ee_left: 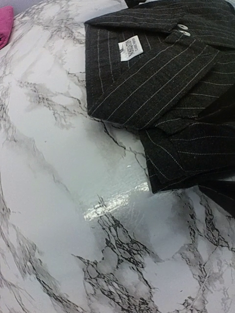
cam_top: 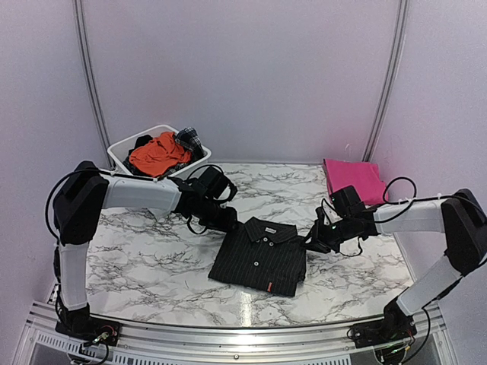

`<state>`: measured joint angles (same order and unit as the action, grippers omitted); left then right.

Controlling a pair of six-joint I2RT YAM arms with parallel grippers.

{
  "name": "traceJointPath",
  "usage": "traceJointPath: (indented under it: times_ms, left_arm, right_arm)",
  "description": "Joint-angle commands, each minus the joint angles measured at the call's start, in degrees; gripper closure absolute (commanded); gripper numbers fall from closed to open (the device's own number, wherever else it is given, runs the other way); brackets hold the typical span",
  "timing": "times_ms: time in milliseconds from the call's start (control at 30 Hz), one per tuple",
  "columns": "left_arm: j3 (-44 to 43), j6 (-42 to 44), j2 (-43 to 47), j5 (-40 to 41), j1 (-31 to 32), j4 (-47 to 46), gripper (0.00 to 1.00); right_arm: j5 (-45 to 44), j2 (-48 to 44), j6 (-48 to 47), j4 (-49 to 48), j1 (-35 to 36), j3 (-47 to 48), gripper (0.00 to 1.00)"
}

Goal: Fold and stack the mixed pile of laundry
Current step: Adjust the square-folded shirt at the center of the board.

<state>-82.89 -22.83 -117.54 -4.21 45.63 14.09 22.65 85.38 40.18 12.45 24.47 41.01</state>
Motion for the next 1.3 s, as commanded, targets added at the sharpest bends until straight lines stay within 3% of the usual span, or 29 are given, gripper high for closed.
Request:
traceJointPath:
  times_ms: [0, 133, 300, 567, 767, 1000, 1267]
  left_arm:
    - [-2.12, 1.27, -1.71, -2.0, -0.5, 1.39, 0.64]
    - [-2.86, 2.12, -1.94, -3.42, -0.53, 1.21, 0.78]
    - [-3.0, 2.35, -1.56, -4.07, -1.18, 1.21, 1.0]
    - [0.34, 1.88, 3.91, -1.88, -1.74, -1.03, 1.0]
    - [7.6, -0.51, 8.39, 1.02, -2.73, -8.65, 1.0]
    - [8.81, -3.23, 3.24, 2.05, -4.32, -11.63, 1.0]
    - [8.01, -5.32, 0.01, 9.3, -4.82, -9.04, 1.0]
  right_arm:
    - [1.34, 1.33, -0.9, -0.8, -0.58, 1.75, 0.85]
    - [1.5, 1.48, -1.28, -0.58, -0.67, 3.66, 0.99]
    - [1.51, 2.14, -2.38, 0.36, -0.65, 5.24, 1.0]
    - [0.28, -0.48, -5.69, 3.19, -0.65, 10.55, 1.0]
    - [-3.04, 2.1, -10.09, 5.6, -0.69, 14.26, 1.0]
    - [-6.54, 10.88, -13.29, 0.03, -0.99, 15.97, 1.0]
    - [-5.69, 20.7, -14.43, -2.37, -1.0, 21.91, 1.0]
